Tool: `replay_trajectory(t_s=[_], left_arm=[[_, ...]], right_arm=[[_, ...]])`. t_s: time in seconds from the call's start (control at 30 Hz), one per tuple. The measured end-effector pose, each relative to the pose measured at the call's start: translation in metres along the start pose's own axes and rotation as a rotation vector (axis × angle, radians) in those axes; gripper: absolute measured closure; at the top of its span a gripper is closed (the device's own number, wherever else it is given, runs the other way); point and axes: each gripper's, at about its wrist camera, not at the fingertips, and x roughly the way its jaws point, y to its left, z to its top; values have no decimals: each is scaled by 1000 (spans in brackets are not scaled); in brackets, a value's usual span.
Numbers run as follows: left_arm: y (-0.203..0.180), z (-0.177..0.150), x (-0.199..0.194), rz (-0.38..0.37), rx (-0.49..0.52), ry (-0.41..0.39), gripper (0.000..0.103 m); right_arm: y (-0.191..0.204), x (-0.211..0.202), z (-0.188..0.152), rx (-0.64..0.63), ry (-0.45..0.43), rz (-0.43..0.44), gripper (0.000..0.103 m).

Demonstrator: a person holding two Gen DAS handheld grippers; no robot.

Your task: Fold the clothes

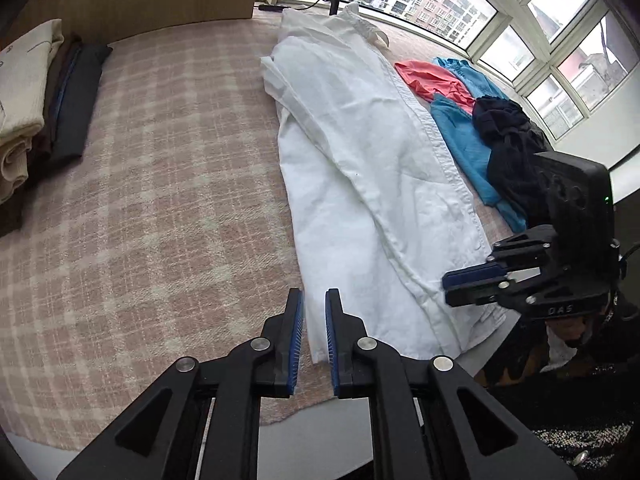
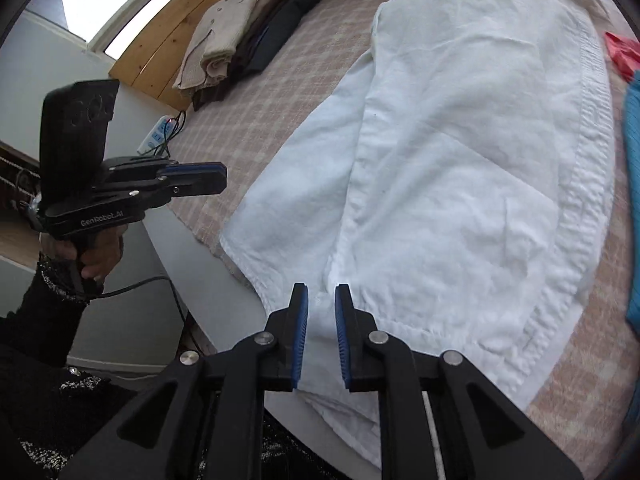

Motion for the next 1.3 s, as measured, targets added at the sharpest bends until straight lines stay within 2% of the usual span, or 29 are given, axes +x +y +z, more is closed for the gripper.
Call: replay_trajectory(t_s=[0.07,0.13,0.23,0.3,0.57,0.63,0.73,0.8,0.93,0.97,1.07,1.1,1.17,1.2,1.23,1.3], left_arm=[[2,-2,4,-12,42,19,82],[1,-2,8,-28,68,34,71],[-1,-2,15,-63,91,56,66],[-4,0,21,-59,106,69,65],[-11,2,38,-73,137,105,64],[-17,-1,39,-84,162,104,67],[-23,-5,39,-50,202,97,75],[-23,-7,39,-55,209,105,75],[-20,-5,40,-59,196,118,75],[-20,-5,40,-62,190,120,75],[-20,-6,41,-64,176,123,73],[-21,-6,41,-62,181,123,72],[-24,-7,41,-54,198,120,73],[-26,-8,41,-48,210,117,76],[-28,-8,42,-50,220,124,87],[-30,-9,44,-51,231,128,91]], right_arm=[[-8,-19,-21,92,-54,-50,79],[-22,-31,-36,191,-98,-128,65],[-39,-40,-58,312,-134,-204,63],[-43,-38,-67,339,-131,-257,63],[-45,-36,-80,377,-176,-250,63],[-39,-32,-80,341,-156,-243,63],[-29,-32,-80,282,-138,-245,64],[-28,-32,-81,275,-131,-234,64],[-39,-32,-85,315,-140,-234,83],[-43,-37,-87,330,-151,-234,83],[-54,-51,-95,371,-185,-248,82],[-58,-57,-97,379,-192,-273,74],[-65,-61,-100,399,-187,-276,71],[-62,-56,-101,405,-183,-255,71],[-60,-52,-102,411,-179,-234,71],[-54,-43,-103,418,-174,-193,71]])
